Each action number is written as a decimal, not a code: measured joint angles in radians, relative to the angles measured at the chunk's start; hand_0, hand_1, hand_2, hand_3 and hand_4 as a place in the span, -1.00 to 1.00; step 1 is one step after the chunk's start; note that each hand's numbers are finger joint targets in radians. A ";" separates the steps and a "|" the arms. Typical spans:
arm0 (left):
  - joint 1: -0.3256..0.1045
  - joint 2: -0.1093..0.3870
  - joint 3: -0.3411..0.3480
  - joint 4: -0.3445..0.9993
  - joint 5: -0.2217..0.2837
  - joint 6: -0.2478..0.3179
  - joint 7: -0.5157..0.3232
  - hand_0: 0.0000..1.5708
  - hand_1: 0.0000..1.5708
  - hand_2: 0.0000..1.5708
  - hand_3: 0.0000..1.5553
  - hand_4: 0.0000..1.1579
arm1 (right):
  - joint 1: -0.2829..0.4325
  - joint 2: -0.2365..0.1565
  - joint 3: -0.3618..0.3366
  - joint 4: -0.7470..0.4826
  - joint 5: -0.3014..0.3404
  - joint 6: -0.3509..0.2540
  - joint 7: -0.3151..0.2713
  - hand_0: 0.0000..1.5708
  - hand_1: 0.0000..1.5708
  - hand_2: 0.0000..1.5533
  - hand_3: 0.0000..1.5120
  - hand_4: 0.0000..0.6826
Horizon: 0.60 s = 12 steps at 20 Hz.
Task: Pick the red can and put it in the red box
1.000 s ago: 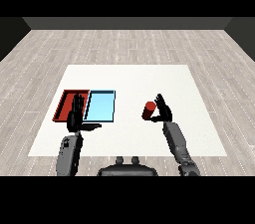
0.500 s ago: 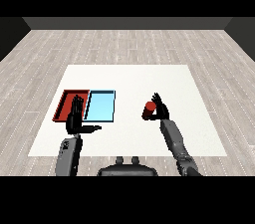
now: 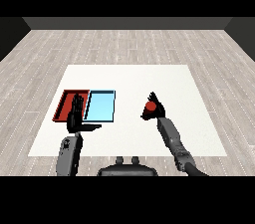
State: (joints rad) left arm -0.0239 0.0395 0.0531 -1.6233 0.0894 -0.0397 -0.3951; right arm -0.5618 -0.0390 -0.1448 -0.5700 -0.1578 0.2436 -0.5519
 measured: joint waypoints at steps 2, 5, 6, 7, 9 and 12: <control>0.003 0.012 0.014 0.009 0.012 -0.015 -0.006 -1.00 -1.00 -1.00 -1.00 -1.00 | 0.011 0.008 0.007 -0.005 0.002 -0.005 -0.002 -1.00 -1.00 -1.00 -1.00 -1.00; -0.020 0.001 0.007 0.027 0.002 -0.002 -0.011 -1.00 -1.00 -1.00 -1.00 -1.00 | -0.019 0.015 0.008 0.039 0.009 -0.025 -0.023 -1.00 -1.00 -1.00 -1.00 -1.00; -0.023 0.004 0.010 0.035 0.003 -0.005 -0.014 -1.00 -1.00 -1.00 -1.00 -1.00 | -0.032 0.020 0.015 0.057 0.014 -0.041 -0.029 -1.00 -1.00 -1.00 -1.00 -1.00; -0.010 0.009 0.012 0.022 0.006 -0.010 -0.013 -1.00 -1.00 -1.00 -1.00 -1.00 | -0.036 0.013 0.013 0.087 0.021 -0.040 -0.052 -1.00 -1.00 -1.00 -1.00 -1.00; -0.005 0.010 0.014 0.018 0.009 -0.013 -0.016 -1.00 -1.00 -1.00 -1.00 -1.00 | -0.054 0.017 0.011 0.113 0.020 -0.076 -0.048 -1.00 -1.00 -1.00 -1.00 -1.00; 0.011 -0.001 -0.001 -0.008 -0.001 -0.002 -0.005 -1.00 -1.00 -1.00 -1.00 -1.00 | -0.069 0.027 0.013 0.114 0.007 -0.155 -0.029 0.89 0.89 0.89 0.90 0.66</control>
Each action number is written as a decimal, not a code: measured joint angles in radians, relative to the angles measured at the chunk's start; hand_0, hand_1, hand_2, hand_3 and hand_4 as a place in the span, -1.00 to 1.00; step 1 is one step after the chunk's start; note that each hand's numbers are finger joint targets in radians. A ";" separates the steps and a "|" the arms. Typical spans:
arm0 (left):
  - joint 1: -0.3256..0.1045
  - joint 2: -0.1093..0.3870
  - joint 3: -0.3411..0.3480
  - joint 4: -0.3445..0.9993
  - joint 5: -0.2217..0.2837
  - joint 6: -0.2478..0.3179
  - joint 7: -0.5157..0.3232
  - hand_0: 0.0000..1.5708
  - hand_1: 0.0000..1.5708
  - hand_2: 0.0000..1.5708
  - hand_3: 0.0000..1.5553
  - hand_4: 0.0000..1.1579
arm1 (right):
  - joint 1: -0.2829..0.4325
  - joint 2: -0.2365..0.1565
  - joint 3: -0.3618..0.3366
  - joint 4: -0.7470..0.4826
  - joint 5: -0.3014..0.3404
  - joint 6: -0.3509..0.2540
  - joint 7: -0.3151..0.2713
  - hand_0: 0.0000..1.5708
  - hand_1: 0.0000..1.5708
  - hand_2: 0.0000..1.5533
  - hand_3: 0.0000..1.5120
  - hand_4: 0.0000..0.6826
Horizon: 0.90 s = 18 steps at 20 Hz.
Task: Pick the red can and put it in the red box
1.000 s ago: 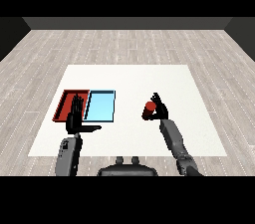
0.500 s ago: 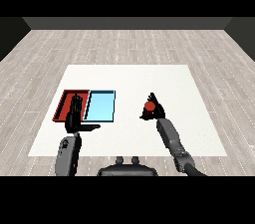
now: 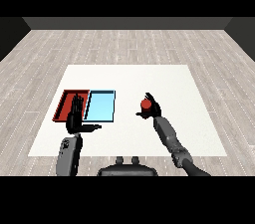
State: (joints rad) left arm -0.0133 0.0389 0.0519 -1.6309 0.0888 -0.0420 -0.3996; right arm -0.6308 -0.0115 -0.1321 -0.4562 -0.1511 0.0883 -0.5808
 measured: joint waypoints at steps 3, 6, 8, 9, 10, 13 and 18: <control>-0.003 0.001 0.003 0.016 -0.003 -0.001 -0.015 -1.00 -1.00 -1.00 -1.00 -1.00 | -0.018 0.004 0.011 0.036 0.001 -0.075 -0.009 0.85 0.85 0.87 0.88 0.79; 0.010 -0.004 -0.003 0.002 -0.007 0.003 -0.017 -1.00 -1.00 -1.00 -1.00 -1.00 | -0.031 0.000 0.016 0.042 0.005 -0.116 -0.003 0.87 0.87 0.87 0.85 0.74; 0.007 -0.001 0.003 0.020 -0.007 -0.001 -0.033 -1.00 -1.00 -1.00 -1.00 -1.00 | -0.042 -0.007 0.010 0.057 0.011 -0.125 -0.010 0.86 0.86 0.86 0.85 0.72; 0.006 -0.001 0.003 0.018 -0.002 -0.004 -0.029 -1.00 -1.00 -1.00 -1.00 -1.00 | -0.040 -0.007 0.015 0.037 0.014 -0.135 0.007 0.85 0.85 0.86 0.85 0.74; 0.003 0.001 0.004 0.016 0.000 -0.005 -0.021 -1.00 -1.00 -1.00 -1.00 -1.00 | -0.039 -0.006 0.020 0.029 0.022 -0.143 0.011 0.88 0.88 0.86 0.84 0.75; 0.012 -0.005 -0.002 0.018 -0.007 -0.002 -0.028 -1.00 -1.00 -1.00 -1.00 -1.00 | -0.028 -0.001 0.036 -0.010 0.037 -0.162 0.030 0.83 0.83 0.85 0.82 0.75; -0.004 -0.005 -0.016 0.004 -0.007 -0.005 0.001 -1.00 -1.00 -1.00 -1.00 -1.00 | 0.012 -0.023 0.069 -0.122 0.053 -0.151 0.042 0.82 0.82 0.84 0.81 0.83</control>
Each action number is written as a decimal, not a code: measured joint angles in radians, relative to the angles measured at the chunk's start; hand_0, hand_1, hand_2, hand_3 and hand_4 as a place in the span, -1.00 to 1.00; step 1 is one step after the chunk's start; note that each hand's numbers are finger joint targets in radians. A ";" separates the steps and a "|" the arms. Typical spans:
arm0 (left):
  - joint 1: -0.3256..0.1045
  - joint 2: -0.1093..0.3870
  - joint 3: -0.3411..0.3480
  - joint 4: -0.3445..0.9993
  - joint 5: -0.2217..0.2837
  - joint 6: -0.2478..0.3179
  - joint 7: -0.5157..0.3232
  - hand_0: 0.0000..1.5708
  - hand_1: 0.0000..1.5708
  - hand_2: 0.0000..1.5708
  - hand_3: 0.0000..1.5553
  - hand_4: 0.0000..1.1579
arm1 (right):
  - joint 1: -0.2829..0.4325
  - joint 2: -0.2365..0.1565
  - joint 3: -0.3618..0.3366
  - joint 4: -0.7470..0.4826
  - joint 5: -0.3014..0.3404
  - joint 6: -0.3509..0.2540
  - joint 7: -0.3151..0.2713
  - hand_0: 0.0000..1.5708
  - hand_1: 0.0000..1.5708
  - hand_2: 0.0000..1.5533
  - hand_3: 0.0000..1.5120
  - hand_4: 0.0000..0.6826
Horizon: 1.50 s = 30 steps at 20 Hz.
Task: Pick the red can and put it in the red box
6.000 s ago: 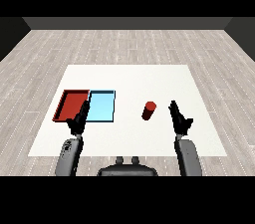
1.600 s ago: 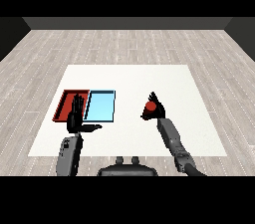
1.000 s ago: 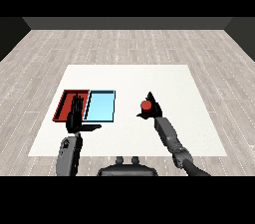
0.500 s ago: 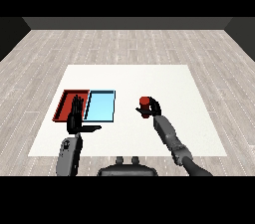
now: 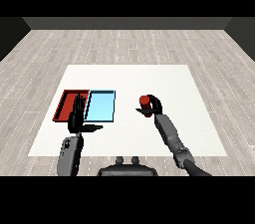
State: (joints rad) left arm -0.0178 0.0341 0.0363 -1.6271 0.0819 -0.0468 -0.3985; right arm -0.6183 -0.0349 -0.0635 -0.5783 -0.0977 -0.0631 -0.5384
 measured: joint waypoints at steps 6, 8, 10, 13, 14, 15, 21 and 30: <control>-0.001 -0.004 -0.026 0.005 -0.012 -0.011 0.009 -1.00 -1.00 -1.00 -1.00 -1.00 | 0.063 -0.002 0.044 -0.206 0.022 -0.018 0.060 0.82 0.82 0.84 0.82 0.82; -0.001 -0.012 -0.052 -0.008 -0.029 0.003 0.016 -1.00 -1.00 -1.00 -1.00 -1.00 | 0.103 -0.006 0.059 -0.296 0.024 -0.018 0.085 0.86 0.86 0.85 0.83 0.88; -0.004 -0.011 -0.064 -0.016 -0.033 0.001 0.045 -1.00 -1.00 -1.00 -1.00 -1.00 | 0.140 -0.011 0.071 -0.390 0.021 -0.014 0.111 0.86 0.86 0.85 0.83 0.94; -0.002 -0.023 -0.114 -0.003 -0.042 0.024 0.049 -1.00 -1.00 -1.00 -1.00 -1.00 | 0.172 -0.016 0.086 -0.528 0.012 -0.015 0.182 0.84 0.84 0.84 0.83 0.91; -0.014 -0.025 -0.131 0.000 -0.045 0.038 0.063 -1.00 -1.00 -1.00 -1.00 -1.00 | 0.177 -0.017 0.088 -0.565 0.011 -0.016 0.202 0.84 0.84 0.85 0.84 0.91; -0.016 -0.027 -0.152 0.003 -0.045 0.052 0.072 -1.00 -1.00 -1.00 -1.00 -1.00 | 0.201 -0.029 0.087 -0.606 0.004 -0.006 0.213 0.84 0.84 0.84 0.83 0.91; -0.058 -0.032 -0.239 0.034 -0.047 0.125 0.129 -1.00 -1.00 -1.00 -1.00 -1.00 | 0.242 0.010 0.168 -0.733 0.009 -0.089 0.263 0.84 0.84 0.84 0.83 0.92; -0.129 -0.034 -0.337 0.123 0.002 0.203 0.137 -1.00 -1.00 -1.00 -1.00 -1.00 | 0.231 0.032 0.448 -0.754 -0.073 -0.370 0.250 0.85 0.85 0.86 0.85 0.95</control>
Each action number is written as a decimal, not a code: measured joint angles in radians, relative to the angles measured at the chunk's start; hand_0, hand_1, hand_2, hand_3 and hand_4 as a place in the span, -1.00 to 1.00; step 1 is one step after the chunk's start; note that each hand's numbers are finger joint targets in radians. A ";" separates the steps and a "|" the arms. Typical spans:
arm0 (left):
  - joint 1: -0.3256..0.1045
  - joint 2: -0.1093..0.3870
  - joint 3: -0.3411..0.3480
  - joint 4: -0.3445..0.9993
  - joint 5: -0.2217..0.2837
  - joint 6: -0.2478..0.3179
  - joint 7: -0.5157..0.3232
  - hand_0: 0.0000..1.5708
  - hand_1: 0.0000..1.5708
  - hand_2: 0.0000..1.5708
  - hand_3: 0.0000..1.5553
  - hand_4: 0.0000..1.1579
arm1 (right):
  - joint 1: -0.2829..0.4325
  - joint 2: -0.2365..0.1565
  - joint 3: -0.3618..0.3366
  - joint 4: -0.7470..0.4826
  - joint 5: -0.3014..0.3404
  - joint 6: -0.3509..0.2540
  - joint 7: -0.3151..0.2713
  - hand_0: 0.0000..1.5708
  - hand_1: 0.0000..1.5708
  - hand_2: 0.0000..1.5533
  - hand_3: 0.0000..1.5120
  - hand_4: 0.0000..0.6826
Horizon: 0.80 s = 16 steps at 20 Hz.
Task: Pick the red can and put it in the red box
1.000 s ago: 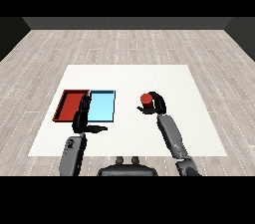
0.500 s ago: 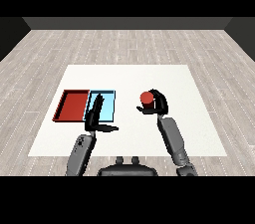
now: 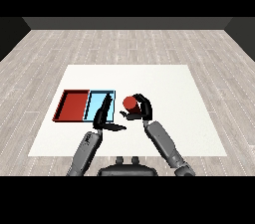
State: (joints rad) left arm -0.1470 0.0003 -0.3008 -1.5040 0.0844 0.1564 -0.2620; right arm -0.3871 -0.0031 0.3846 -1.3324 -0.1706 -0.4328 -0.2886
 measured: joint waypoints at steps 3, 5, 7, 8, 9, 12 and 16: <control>-0.026 0.000 -0.028 0.042 0.019 0.024 0.003 -1.00 -1.00 -1.00 -1.00 -1.00 | 0.022 0.001 0.036 -0.037 -0.002 -0.029 0.009 0.86 0.86 0.86 0.84 0.87; -0.022 0.000 -0.047 0.062 0.027 0.035 -0.006 -1.00 -1.00 -1.00 -1.00 -1.00 | 0.013 -0.001 0.022 -0.042 -0.005 -0.017 0.025 0.85 0.85 0.87 0.84 0.85; -0.035 0.000 -0.050 0.091 0.041 0.032 -0.014 -1.00 -1.00 -1.00 -1.00 -1.00 | -0.002 0.001 0.029 -0.024 -0.013 -0.026 0.021 0.86 0.86 0.87 0.83 0.85; -0.060 0.000 -0.059 0.121 0.056 0.043 -0.015 -1.00 -1.00 -1.00 -1.00 -1.00 | 0.001 0.001 0.041 -0.018 -0.015 -0.037 0.005 0.86 0.86 0.86 0.82 0.86; -0.072 0.000 -0.061 0.137 0.066 0.046 -0.017 -1.00 -1.00 -1.00 -1.00 -1.00 | 0.003 0.001 0.041 -0.023 -0.012 -0.035 0.009 0.86 0.86 0.86 0.83 0.87; -0.085 0.000 -0.063 0.186 0.089 0.035 -0.043 -1.00 -1.00 -1.00 -1.00 -1.00 | -0.009 0.002 0.067 -0.042 -0.015 -0.066 0.021 0.84 0.84 0.85 0.83 0.85; -0.108 0.000 -0.072 0.235 0.113 0.035 -0.064 -1.00 -1.00 -1.00 -1.00 -1.00 | -0.023 0.002 0.072 -0.004 -0.036 -0.060 -0.006 0.83 0.83 0.85 0.82 0.87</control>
State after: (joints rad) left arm -0.2549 0.0001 -0.3723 -1.2691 0.1973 0.1912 -0.3265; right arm -0.4099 -0.0006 0.4563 -1.3364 -0.2064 -0.4925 -0.2947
